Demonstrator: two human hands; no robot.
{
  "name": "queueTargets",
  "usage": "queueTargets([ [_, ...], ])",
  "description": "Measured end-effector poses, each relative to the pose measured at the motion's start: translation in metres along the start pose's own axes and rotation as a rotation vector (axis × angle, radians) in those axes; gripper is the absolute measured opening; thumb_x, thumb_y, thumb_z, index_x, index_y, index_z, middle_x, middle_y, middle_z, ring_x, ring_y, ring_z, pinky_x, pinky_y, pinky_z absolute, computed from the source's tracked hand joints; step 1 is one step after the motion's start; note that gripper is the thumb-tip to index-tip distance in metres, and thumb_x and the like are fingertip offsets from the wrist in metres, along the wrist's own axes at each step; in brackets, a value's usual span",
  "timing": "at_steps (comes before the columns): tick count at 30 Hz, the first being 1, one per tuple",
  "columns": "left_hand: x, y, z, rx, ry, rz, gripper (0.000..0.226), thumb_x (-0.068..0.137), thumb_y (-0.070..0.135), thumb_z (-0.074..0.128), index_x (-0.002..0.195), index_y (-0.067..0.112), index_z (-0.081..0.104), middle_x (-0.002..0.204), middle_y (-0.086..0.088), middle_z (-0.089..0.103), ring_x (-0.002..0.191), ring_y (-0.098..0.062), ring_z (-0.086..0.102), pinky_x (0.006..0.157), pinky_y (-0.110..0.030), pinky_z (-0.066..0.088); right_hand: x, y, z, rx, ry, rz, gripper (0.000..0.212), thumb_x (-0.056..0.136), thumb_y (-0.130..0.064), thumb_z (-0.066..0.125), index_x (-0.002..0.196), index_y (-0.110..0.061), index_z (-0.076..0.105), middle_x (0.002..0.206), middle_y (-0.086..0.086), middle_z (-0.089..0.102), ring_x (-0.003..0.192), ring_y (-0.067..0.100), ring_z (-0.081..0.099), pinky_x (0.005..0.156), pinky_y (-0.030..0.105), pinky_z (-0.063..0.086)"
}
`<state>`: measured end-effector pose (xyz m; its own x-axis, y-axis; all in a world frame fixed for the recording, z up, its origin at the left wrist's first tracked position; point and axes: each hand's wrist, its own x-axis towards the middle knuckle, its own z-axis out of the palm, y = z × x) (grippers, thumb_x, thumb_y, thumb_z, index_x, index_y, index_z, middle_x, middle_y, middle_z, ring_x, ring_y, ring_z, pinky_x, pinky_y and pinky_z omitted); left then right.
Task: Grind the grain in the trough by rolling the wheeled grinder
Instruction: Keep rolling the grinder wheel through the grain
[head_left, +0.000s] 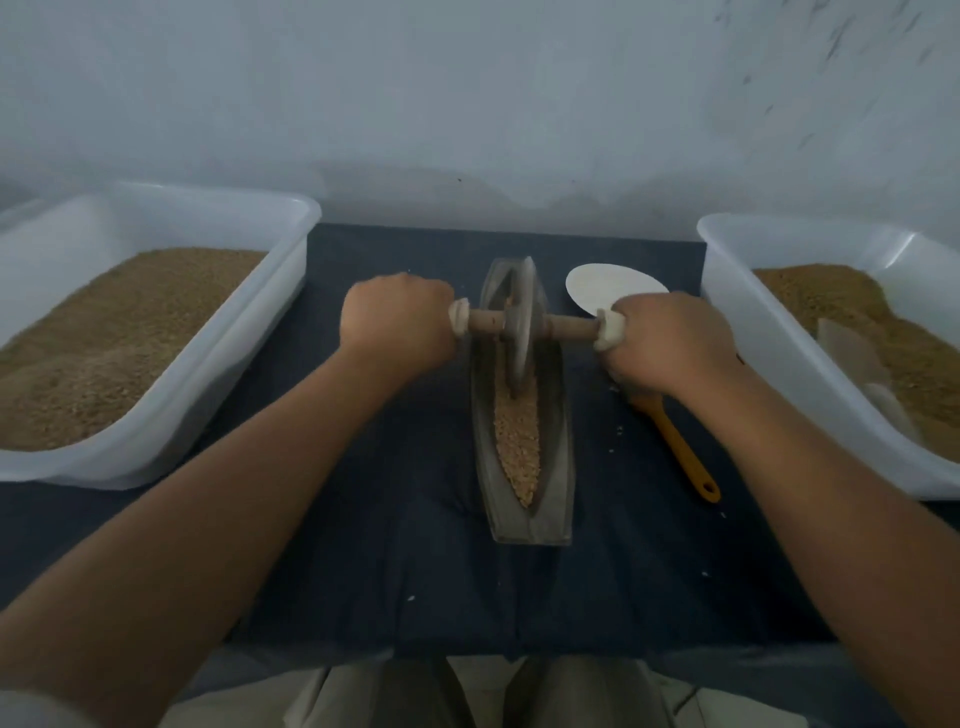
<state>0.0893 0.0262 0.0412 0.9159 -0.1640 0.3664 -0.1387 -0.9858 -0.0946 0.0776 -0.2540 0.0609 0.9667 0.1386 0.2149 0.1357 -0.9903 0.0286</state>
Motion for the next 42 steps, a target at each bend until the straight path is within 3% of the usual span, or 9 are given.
queueTargets([
  [3, 0.016, 0.0, -0.007, -0.031, -0.034, -0.01, 0.033, 0.089, 0.047, 0.057, 0.068, 0.023, 0.049, 0.075, 0.002, 0.062, 0.069, -0.029, 0.06, 0.064, -0.033, 0.042, 0.012, -0.008, -0.008, 0.006, 0.064, -0.067, 0.03, 0.089, -0.031, 0.056, 0.065, -0.019, 0.043, 0.059, 0.002, 0.052, 0.052, 0.022, 0.049, 0.053, 0.034, 0.047],
  [7, -0.046, -0.004, -0.009, -0.016, 0.006, 0.054, 0.031, 0.084, 0.043, 0.059, 0.064, 0.027, 0.042, 0.06, 0.009, 0.05, 0.051, -0.016, 0.046, 0.051, -0.026, 0.03, -0.012, 0.01, -0.025, 0.072, -0.37, -0.087, 0.025, 0.068, -0.054, 0.062, 0.069, -0.029, 0.064, 0.065, -0.004, 0.065, 0.061, 0.012, 0.062, 0.056, 0.035, 0.053],
  [10, -0.088, -0.011, -0.013, 0.003, 0.106, 0.108, 0.055, 0.075, 0.046, 0.074, 0.061, 0.033, 0.023, 0.05, 0.013, 0.033, 0.04, -0.007, 0.026, 0.049, -0.019, 0.014, -0.042, 0.016, -0.035, 0.198, -0.478, -0.197, 0.038, 0.051, -0.07, 0.052, 0.083, -0.052, 0.064, 0.072, -0.025, 0.067, 0.065, -0.002, 0.064, 0.053, 0.032, 0.047],
  [19, 0.018, -0.005, 0.007, -0.033, -0.028, -0.011, 0.034, 0.084, 0.051, 0.053, 0.064, 0.024, 0.051, 0.065, 0.005, 0.055, 0.054, -0.02, 0.048, 0.057, -0.03, 0.039, 0.032, 0.006, -0.003, -0.047, -0.094, -0.055, 0.024, 0.085, -0.045, 0.054, 0.071, -0.025, 0.053, 0.07, -0.002, 0.061, 0.06, 0.017, 0.053, 0.053, 0.031, 0.042],
  [24, -0.013, -0.005, -0.004, -0.001, -0.028, 0.041, 0.03, 0.088, 0.045, 0.053, 0.065, 0.026, 0.051, 0.063, 0.008, 0.053, 0.053, -0.016, 0.047, 0.052, -0.027, 0.032, 0.011, 0.01, -0.011, -0.016, -0.319, -0.056, 0.019, 0.078, -0.042, 0.06, 0.07, -0.025, 0.06, 0.066, -0.003, 0.063, 0.061, 0.017, 0.061, 0.054, 0.032, 0.045],
  [29, -0.084, -0.012, -0.016, -0.036, 0.238, 0.182, 0.035, 0.084, 0.054, 0.041, 0.061, 0.031, 0.03, 0.048, 0.013, 0.029, 0.038, -0.007, 0.023, 0.049, -0.017, 0.014, -0.047, 0.018, -0.029, 0.164, -0.54, -0.139, 0.022, 0.062, -0.058, 0.062, 0.082, -0.049, 0.064, 0.069, -0.022, 0.066, 0.061, -0.001, 0.063, 0.051, 0.029, 0.042],
  [32, -0.061, -0.01, 0.0, 0.006, 0.117, 0.119, 0.034, 0.084, 0.052, 0.041, 0.061, 0.028, 0.038, 0.051, 0.011, 0.039, 0.041, -0.011, 0.035, 0.047, -0.02, 0.021, -0.031, 0.014, -0.014, 0.05, -0.251, -0.101, 0.034, 0.07, -0.061, 0.053, 0.065, -0.029, 0.061, 0.057, -0.005, 0.06, 0.053, 0.01, 0.058, 0.049, 0.03, 0.038],
  [36, 0.011, -0.007, 0.009, -0.053, -0.046, -0.019, 0.028, 0.084, 0.046, 0.054, 0.067, 0.023, 0.052, 0.067, 0.006, 0.056, 0.057, -0.019, 0.052, 0.056, -0.029, 0.038, 0.012, 0.0, 0.003, -0.034, 0.155, -0.088, 0.031, 0.08, -0.034, 0.066, 0.062, -0.022, 0.043, 0.055, -0.007, 0.045, 0.048, 0.012, 0.039, 0.047, 0.026, 0.031],
  [42, -0.021, -0.004, -0.004, 0.001, 0.007, 0.052, 0.033, 0.09, 0.045, 0.053, 0.065, 0.025, 0.049, 0.061, 0.008, 0.051, 0.052, -0.017, 0.048, 0.053, -0.027, 0.035, 0.002, 0.011, -0.01, 0.022, -0.281, -0.074, 0.018, 0.081, -0.041, 0.064, 0.073, -0.026, 0.06, 0.069, -0.004, 0.063, 0.063, 0.015, 0.06, 0.055, 0.033, 0.049],
])
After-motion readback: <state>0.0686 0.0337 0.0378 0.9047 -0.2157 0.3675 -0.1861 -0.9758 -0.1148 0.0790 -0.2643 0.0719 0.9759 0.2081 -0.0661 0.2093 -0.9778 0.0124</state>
